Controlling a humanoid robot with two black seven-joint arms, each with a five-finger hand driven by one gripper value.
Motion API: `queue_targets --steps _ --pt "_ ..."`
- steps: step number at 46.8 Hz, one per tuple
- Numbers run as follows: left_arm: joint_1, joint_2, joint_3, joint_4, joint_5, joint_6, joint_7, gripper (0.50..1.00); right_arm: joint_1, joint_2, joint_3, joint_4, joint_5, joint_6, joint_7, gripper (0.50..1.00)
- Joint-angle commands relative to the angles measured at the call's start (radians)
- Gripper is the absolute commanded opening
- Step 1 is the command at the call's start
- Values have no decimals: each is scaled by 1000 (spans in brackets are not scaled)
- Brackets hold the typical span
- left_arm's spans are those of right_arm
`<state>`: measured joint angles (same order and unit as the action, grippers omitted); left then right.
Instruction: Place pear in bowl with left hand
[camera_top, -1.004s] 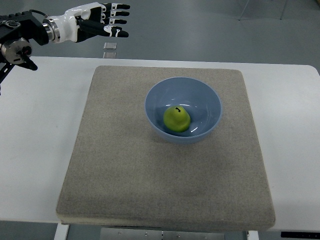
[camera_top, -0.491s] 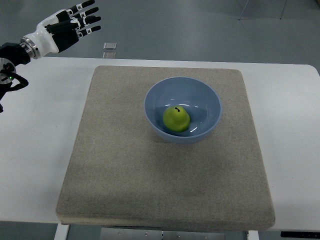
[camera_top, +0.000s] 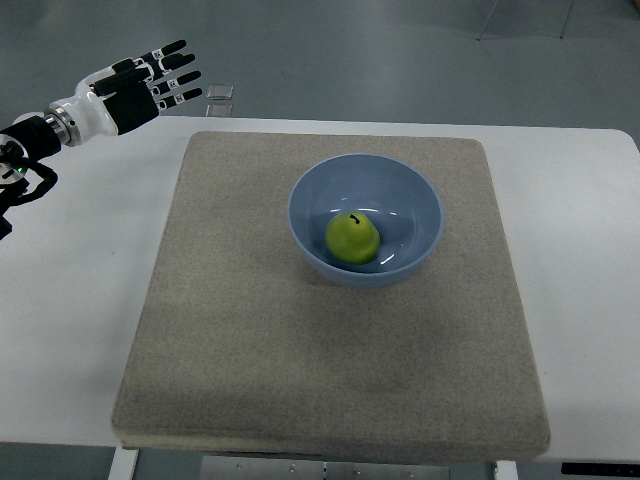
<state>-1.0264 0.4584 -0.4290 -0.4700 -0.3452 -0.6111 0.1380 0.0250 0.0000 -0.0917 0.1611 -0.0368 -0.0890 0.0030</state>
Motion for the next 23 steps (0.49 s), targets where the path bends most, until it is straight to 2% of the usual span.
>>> queue_targets --steps 1,23 --pt "3 0 -27 -1 -6 0 15 994 -1 0 4 0 2 0 0 924" --pt "6 -12 -34 -1 -5 0 29 994 -1 0 3 0 5 0 0 926"
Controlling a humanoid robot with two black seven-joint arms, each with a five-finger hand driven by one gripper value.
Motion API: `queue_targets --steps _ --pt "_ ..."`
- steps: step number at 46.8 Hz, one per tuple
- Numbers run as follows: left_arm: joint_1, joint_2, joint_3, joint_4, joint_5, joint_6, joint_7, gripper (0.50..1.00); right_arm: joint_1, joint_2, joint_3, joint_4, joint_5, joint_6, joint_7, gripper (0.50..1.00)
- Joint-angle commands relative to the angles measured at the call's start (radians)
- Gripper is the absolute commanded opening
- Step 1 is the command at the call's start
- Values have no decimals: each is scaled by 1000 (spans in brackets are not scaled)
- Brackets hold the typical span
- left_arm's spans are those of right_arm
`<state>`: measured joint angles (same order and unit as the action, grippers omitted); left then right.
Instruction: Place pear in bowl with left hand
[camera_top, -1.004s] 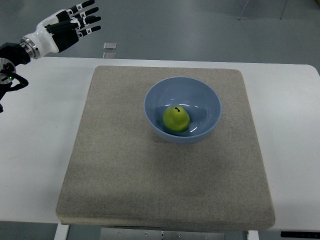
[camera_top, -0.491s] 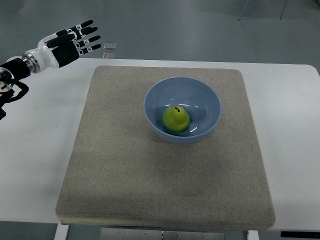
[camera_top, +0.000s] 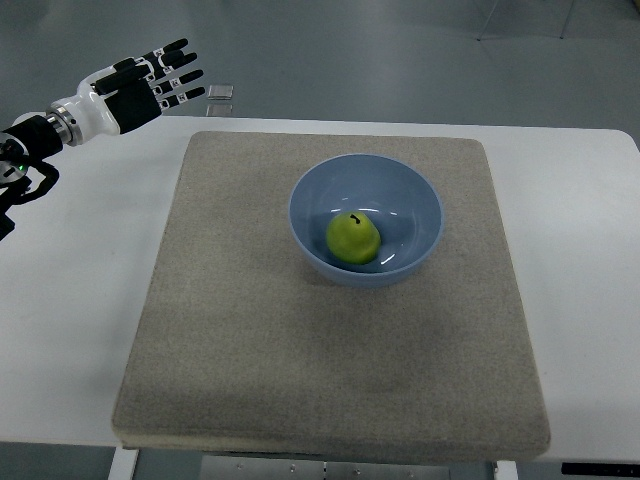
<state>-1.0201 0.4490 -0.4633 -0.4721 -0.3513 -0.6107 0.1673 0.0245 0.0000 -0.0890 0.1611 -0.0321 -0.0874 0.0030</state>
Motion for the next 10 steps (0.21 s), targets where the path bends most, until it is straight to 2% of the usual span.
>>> queue_targets --steps 1,10 --pt "0 -1 0 1 2 0 0 994 0 0 0 0 0 0 0 926" --pt "6 -4 0 1 2 0 0 994 -5 0 -5 0 -3 -2 5 926"
